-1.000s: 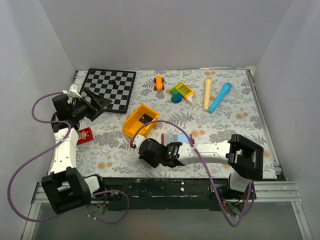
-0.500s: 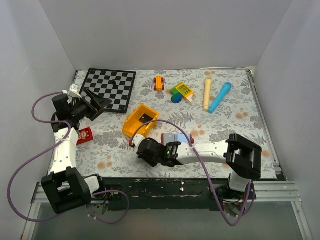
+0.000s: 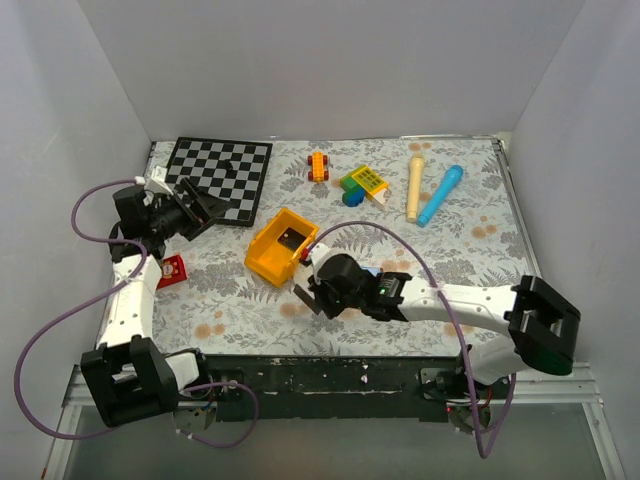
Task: Put the credit cards into the card holder
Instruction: Pick up the credit card from the center of the board.
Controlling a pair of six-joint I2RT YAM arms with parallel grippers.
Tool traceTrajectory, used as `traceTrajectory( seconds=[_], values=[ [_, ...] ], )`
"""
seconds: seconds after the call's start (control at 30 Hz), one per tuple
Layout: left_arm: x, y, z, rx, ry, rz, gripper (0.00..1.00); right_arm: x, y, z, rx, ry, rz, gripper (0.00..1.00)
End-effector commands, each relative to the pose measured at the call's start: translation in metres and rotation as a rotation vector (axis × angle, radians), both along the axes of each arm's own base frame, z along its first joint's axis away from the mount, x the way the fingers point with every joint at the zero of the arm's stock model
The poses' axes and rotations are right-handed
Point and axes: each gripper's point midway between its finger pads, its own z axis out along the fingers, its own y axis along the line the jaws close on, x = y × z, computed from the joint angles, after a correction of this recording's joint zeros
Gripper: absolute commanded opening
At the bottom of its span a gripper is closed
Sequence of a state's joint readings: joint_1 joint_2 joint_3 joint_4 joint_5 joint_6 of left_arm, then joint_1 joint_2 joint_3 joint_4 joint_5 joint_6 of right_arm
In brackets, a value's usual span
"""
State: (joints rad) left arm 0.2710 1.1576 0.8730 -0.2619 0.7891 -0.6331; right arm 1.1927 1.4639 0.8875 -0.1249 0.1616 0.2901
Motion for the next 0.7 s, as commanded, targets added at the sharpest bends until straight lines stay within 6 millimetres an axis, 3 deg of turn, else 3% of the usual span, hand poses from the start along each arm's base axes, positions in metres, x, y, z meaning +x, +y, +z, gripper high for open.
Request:
traceTrajectory(
  seconds=[0.0, 0.2, 0.4, 0.53, 0.67],
  values=[
    [0.003, -0.032, 0.014, 0.089, -0.071, -0.09, 0.86, 0.012, -0.004, 0.039, 0.19, 0.029, -0.098, 0.01],
    [-0.005, -0.095, 0.001, 0.172, -0.083, -0.25, 0.86, 0.045, -0.062, 0.052, 0.324, 0.061, -0.368, 0.01],
    [-0.024, -0.15, -0.032, 0.22, -0.055, -0.388, 0.86, 0.066, -0.119, 0.043, 0.442, 0.134, -0.597, 0.01],
    [-0.038, -0.186, -0.057, 0.264, -0.027, -0.478, 0.84, 0.068, -0.133, 0.035, 0.516, 0.194, -0.642, 0.01],
    [-0.053, -0.218, -0.08, 0.296, 0.003, -0.551, 0.72, 0.065, -0.133, 0.028, 0.571, 0.264, -0.632, 0.01]
  ],
)
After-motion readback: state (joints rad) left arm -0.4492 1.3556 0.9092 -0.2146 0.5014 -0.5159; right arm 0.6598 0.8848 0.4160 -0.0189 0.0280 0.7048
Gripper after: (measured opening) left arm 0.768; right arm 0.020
